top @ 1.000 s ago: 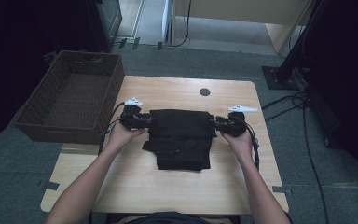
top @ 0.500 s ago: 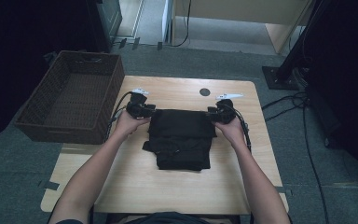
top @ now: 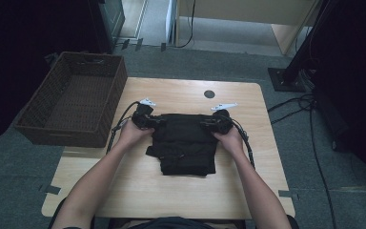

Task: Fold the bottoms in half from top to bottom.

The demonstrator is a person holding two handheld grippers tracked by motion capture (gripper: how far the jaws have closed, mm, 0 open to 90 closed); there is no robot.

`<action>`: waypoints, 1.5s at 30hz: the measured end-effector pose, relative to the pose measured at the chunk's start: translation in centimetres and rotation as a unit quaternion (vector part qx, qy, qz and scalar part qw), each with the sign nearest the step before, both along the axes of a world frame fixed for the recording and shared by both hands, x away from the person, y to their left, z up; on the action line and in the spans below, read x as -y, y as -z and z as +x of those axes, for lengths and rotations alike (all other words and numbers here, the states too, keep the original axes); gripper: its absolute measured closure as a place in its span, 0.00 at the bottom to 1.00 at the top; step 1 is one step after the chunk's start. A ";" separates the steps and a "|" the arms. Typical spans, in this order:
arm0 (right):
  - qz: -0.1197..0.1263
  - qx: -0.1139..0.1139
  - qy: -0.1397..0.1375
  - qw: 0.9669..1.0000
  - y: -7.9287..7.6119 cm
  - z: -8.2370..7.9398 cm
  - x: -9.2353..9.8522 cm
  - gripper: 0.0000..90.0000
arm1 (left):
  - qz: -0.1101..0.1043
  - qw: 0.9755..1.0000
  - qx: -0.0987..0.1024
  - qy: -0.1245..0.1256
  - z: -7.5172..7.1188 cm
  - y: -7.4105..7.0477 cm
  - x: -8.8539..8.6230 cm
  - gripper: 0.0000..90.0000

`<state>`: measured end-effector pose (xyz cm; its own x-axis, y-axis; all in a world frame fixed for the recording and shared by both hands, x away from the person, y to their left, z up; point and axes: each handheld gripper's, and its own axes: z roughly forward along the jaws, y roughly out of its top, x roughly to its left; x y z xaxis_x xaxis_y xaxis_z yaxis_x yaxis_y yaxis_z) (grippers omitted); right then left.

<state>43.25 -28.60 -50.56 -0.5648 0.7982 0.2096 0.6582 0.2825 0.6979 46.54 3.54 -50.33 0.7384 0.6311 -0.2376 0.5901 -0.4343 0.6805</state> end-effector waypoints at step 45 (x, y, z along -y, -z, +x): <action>0.028 0.000 -0.021 0.999 -2.5 -10.3 0.4 0.89 | -0.010 0.999 0.000 0.048 -10.1 -2.4 -0.4 0.92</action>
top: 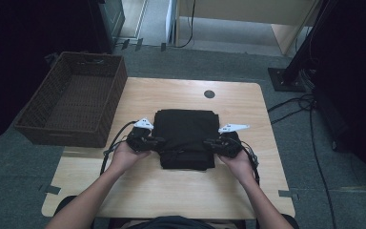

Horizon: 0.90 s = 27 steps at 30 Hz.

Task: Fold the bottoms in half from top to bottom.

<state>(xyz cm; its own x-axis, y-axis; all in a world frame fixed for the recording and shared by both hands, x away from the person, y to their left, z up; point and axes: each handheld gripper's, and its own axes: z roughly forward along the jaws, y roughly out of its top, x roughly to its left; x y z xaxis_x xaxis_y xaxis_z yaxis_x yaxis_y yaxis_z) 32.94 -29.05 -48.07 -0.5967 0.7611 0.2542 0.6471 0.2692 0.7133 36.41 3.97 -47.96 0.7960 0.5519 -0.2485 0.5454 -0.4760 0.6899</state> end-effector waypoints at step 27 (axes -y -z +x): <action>-0.018 -0.003 0.042 0.999 2.3 6.8 -0.8 0.86 | -0.012 0.999 0.007 -0.053 6.5 1.5 0.4 0.89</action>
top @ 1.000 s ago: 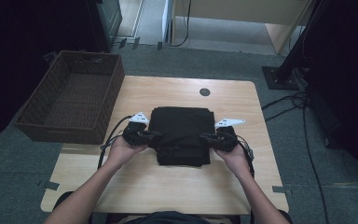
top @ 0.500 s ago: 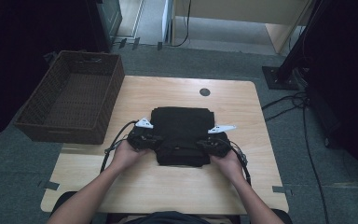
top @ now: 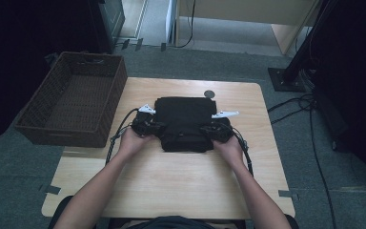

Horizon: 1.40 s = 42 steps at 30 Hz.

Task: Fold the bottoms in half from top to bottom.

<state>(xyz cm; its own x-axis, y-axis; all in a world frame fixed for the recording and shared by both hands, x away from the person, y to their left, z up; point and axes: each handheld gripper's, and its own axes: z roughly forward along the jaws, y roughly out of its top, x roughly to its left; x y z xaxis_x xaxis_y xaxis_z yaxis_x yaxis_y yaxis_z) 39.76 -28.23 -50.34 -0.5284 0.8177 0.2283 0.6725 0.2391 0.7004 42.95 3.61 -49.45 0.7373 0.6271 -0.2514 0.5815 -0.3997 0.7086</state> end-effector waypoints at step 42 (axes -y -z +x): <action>0.009 0.038 -0.020 0.999 -3.1 -2.5 -4.0 0.81 | 0.008 0.999 0.008 0.030 -0.9 -2.2 0.8 0.90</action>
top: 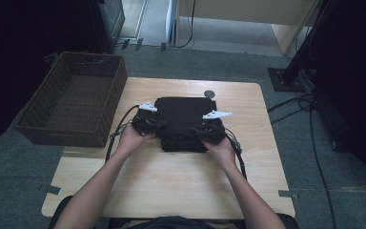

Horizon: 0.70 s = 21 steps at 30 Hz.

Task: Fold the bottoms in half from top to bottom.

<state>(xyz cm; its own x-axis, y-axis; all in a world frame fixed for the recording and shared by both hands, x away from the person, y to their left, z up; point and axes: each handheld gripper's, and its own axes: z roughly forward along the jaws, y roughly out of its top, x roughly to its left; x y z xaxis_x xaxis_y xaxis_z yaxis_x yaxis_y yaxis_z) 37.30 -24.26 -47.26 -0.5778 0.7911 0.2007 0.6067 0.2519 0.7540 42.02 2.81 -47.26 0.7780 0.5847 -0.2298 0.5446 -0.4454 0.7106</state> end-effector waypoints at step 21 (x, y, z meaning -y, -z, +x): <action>-0.003 0.031 0.009 0.999 3.1 -3.6 -0.8 0.75 | -0.008 1.000 0.002 -0.010 -0.1 0.2 -0.1 0.77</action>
<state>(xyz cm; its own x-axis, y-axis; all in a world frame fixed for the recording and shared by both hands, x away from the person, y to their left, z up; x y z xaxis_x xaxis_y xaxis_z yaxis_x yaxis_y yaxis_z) 33.72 -23.43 -50.38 -0.5754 0.8019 0.1607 0.5630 0.2458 0.7891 41.96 2.90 -47.48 0.7670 0.5967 -0.2358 0.5503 -0.4228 0.7200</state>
